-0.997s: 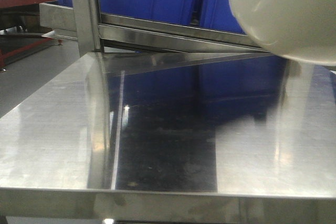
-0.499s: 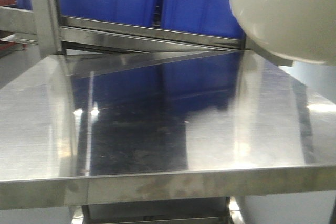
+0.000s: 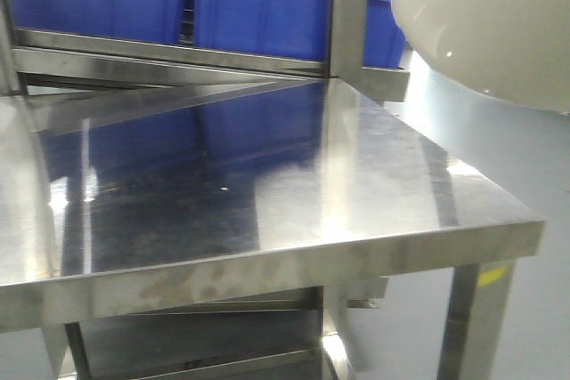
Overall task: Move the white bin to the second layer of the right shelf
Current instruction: 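Back the base away from the steel shelf holding the bin, then drive the base along the yellow floor line carrying the bin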
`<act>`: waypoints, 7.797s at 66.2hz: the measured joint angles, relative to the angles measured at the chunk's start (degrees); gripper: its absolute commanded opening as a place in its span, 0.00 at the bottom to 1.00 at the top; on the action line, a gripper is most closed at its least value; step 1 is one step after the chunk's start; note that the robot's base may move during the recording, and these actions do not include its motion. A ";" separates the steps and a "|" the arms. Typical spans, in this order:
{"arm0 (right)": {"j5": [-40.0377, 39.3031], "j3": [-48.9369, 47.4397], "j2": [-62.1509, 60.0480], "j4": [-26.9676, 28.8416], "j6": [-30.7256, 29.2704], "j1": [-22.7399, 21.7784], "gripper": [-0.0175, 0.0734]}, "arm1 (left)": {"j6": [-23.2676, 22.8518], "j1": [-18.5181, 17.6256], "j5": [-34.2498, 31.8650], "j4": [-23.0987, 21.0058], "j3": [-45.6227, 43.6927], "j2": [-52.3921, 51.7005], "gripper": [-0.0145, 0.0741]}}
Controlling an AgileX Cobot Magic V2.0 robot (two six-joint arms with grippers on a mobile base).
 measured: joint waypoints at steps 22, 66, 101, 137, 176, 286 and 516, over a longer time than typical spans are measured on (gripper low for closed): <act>0.00 0.00 0.00 0.00 0.00 0.00 0.25 | 0.00 0.00 0.00 0.00 0.00 0.00 0.26; 0.00 0.00 0.00 0.00 0.00 0.00 0.25 | 0.00 0.00 0.00 0.00 0.00 0.00 0.26; 0.00 0.00 0.00 0.00 0.00 0.00 0.25 | 0.00 0.00 0.00 0.00 0.00 0.00 0.26; 0.00 0.00 -0.10 0.00 0.00 0.00 0.25 | 0.00 0.00 0.00 0.00 0.00 0.00 0.26; 0.10 0.00 -0.10 0.00 0.00 0.00 0.25 | 0.00 0.00 0.00 0.00 0.00 0.00 0.26; 0.10 0.00 -0.10 -0.10 0.00 0.00 0.25 | 0.00 0.00 0.00 0.00 0.00 0.00 0.26; 0.10 0.00 -0.10 -0.18 0.00 0.00 0.25 | 0.00 0.00 0.00 0.00 0.00 0.00 0.26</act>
